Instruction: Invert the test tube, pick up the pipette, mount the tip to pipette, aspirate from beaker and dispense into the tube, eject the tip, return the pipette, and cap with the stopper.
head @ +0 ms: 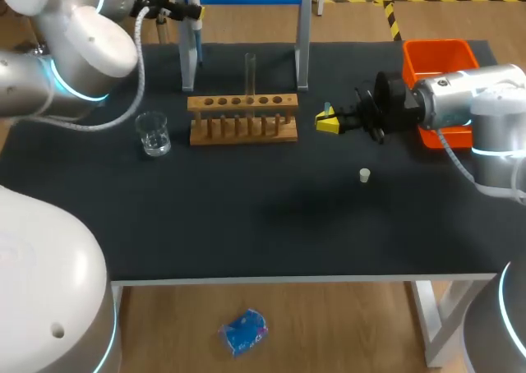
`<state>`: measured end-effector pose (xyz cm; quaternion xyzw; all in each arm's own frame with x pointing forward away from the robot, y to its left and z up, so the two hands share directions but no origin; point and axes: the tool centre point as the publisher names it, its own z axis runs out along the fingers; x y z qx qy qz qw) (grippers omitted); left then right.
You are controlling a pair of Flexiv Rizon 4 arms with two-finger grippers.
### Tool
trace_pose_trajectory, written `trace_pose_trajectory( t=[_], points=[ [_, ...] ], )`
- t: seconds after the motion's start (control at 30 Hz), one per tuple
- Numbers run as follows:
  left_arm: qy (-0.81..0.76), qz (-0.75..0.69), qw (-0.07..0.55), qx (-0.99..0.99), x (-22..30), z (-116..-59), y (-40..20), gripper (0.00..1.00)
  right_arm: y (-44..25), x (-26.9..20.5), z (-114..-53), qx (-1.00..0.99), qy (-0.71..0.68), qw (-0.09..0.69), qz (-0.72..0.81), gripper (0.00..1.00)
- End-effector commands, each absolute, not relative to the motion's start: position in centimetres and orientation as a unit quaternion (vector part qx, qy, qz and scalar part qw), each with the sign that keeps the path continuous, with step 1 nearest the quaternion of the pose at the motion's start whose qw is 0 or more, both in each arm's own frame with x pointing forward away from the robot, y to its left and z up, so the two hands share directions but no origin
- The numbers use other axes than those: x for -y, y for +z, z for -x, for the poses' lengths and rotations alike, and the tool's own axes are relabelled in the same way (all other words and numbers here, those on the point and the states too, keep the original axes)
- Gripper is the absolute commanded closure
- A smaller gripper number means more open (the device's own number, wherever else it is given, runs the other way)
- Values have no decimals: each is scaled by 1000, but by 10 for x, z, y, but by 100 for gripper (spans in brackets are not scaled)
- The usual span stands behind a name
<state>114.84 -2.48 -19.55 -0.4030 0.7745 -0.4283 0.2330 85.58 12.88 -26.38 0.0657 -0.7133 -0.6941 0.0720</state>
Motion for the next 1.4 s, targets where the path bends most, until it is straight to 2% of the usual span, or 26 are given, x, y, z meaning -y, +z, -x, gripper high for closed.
trace_pose_trajectory(
  t=[0.03,0.63,1.4],
  points=[
    [-406,423,260,-767,42,-1165,-198,0,-263,-128,-855,714,-693,72,-66,100],
    [-374,514,356,-686,47,-1168,-193,0,-263,-128,-855,714,-693,72,-66,100],
    [-377,539,364,-660,39,-1196,-202,0,-263,-128,-855,714,-693,72,-66,100]
  ],
)
